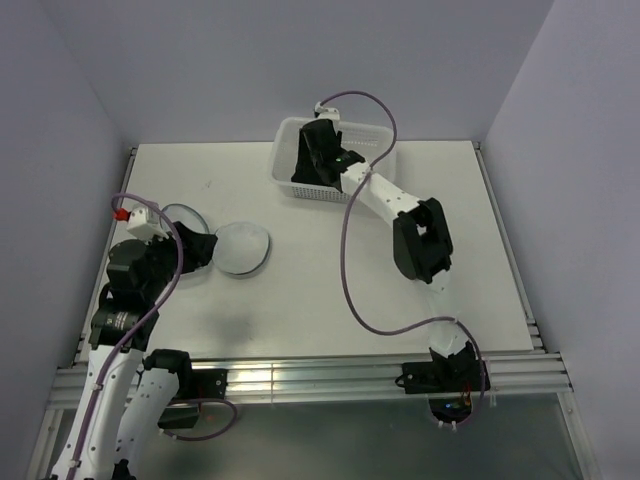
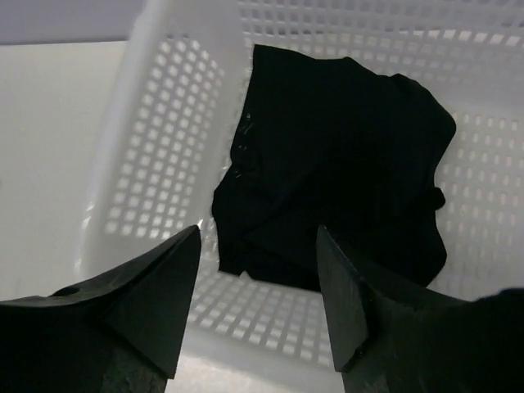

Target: Place the bra in the laundry bag and zip it closed

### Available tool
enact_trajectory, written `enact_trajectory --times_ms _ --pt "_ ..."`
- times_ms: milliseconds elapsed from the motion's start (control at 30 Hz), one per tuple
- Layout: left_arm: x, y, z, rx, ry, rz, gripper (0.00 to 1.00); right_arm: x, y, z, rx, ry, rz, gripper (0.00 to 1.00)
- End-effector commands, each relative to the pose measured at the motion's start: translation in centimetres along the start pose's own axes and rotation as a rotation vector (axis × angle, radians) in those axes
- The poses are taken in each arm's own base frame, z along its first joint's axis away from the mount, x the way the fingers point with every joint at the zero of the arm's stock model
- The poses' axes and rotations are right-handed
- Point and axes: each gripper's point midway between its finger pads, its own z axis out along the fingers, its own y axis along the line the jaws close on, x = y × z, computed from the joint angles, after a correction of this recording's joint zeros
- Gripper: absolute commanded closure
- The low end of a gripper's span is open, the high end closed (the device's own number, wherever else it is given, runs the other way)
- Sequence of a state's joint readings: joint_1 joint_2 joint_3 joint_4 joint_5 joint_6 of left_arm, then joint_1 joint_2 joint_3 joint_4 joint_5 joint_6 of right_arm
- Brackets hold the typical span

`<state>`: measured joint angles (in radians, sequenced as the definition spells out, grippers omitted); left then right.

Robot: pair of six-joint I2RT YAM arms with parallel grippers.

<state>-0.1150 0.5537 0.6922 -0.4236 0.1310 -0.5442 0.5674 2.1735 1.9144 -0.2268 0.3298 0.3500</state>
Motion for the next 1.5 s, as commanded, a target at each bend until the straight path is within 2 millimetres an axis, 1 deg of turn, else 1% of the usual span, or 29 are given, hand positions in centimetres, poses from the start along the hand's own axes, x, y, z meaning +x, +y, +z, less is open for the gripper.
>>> enact_trajectory --times_ms 0,33,67,100,233,400,500,567,600,667,700,733,767,800,833,867,900,967,1100,1167,1200,1233,1267,1300,1333,1367,1400,1433,1467 --pt "-0.6 -2.7 0.1 0.150 -0.009 0.060 0.34 -0.4 -3.3 2.9 0.129 0.042 -0.037 0.32" --pt "-0.4 -2.9 0.2 0.160 0.011 0.071 0.34 0.0 -3.4 3.5 0.132 0.054 -0.041 0.31" --pt "-0.2 -3.1 0.3 0.168 0.025 0.079 0.34 1.7 -3.8 4.9 0.146 0.084 -0.052 0.31" --pt "-0.1 -3.1 0.4 0.169 0.028 0.082 0.33 1.4 -3.9 5.3 0.151 0.077 -0.048 0.29" --pt "0.0 -3.4 0.5 0.176 0.034 0.089 0.33 4.1 -5.1 7.5 0.183 0.126 -0.062 0.29" --pt "0.3 -3.6 0.8 0.183 0.047 0.091 0.33 4.5 -5.4 7.9 0.159 0.159 -0.027 0.30" --pt "0.2 -3.5 0.8 0.175 0.042 0.090 0.33 5.1 -5.1 8.1 0.124 0.184 -0.002 0.38" --pt "0.0 -3.4 0.7 0.167 0.037 0.092 0.33 5.5 -5.5 8.3 0.116 0.199 0.023 0.52" --pt "0.0 -3.4 0.7 0.167 0.033 0.093 0.33 5.5 -5.6 8.3 0.112 0.199 0.029 0.67" --pt "0.0 -3.4 0.7 0.167 0.034 0.092 0.34 4.7 -5.9 7.9 0.108 0.182 0.066 0.86" --pt "0.0 -3.4 0.7 0.165 0.034 0.092 0.34 5.3 -6.1 8.2 0.096 0.173 0.078 0.94" --pt "0.0 -3.3 0.7 0.161 0.035 0.092 0.34 3.9 -5.7 7.3 0.068 0.142 0.091 1.00" --pt "0.0 -3.3 0.7 0.160 0.036 0.091 0.34 4.6 -6.0 7.1 0.073 0.151 0.094 1.00" --pt "0.0 -3.3 0.8 0.162 0.036 0.092 0.34 2.8 -5.4 7.1 0.042 0.083 0.104 1.00" --pt "0.1 -3.4 0.8 0.168 0.039 0.092 0.34 0.1 -4.7 5.6 0.003 0.024 0.114 1.00" --pt "0.1 -3.4 0.8 0.169 0.037 0.092 0.34 -0.6 -4.6 5.3 -0.016 -0.019 0.119 1.00" --pt "0.0 -3.4 0.7 0.166 0.036 0.090 0.34 -3.2 -4.1 3.8 -0.041 -0.078 0.133 1.00" --pt "0.0 -3.3 0.7 0.164 0.033 0.092 0.34 -5.3 -3.3 2.6 -0.090 -0.130 0.132 1.00" --pt "-0.2 -3.4 0.5 0.166 0.020 0.094 0.34 -10.8 -1.7 -0.5 -0.169 -0.239 0.126 1.00" --pt "-0.3 -3.3 0.4 0.162 0.015 0.094 0.35 -12.0 -1.3 -1.7 -0.199 -0.272 0.122 1.00" --pt "-0.3 -3.3 0.3 0.162 0.010 0.095 0.35 -13.4 -1.1 -3.2 -0.214 -0.301 0.126 1.00" --pt "-0.3 -3.3 0.3 0.164 0.009 0.095 0.35 -13.9 -1.0 -4.0 -0.225 -0.314 0.129 1.00" --pt "-0.4 -3.4 0.3 0.168 0.006 0.094 0.35 -13.1 -1.2 -4.3 -0.228 -0.303 0.128 1.00" --pt "-0.4 -3.5 0.3 0.169 0.007 0.094 0.35 -15.1 -0.9 -6.4 -0.259 -0.354 0.137 1.00" --pt "-0.4 -3.5 0.3 0.171 0.007 0.094 0.35 -15.2 -1.1 -7.1 -0.263 -0.359 0.140 1.00" --pt "-0.4 -3.5 0.3 0.172 0.008 0.093 0.35 -14.4 -1.4 -7.3 -0.255 -0.346 0.135 1.00" --pt "-0.4 -3.6 0.2 0.177 0.008 0.094 0.35 -15.2 -1.6 -8.4 -0.254 -0.362 0.137 1.00" --pt "-0.4 -3.6 0.2 0.179 0.005 0.094 0.35 -15.2 -1.7 -8.9 -0.250 -0.359 0.135 1.00" --pt "-0.4 -3.6 0.1 0.178 0.003 0.094 0.35 -14.5 -2.0 -9.1 -0.245 -0.343 0.134 1.00"
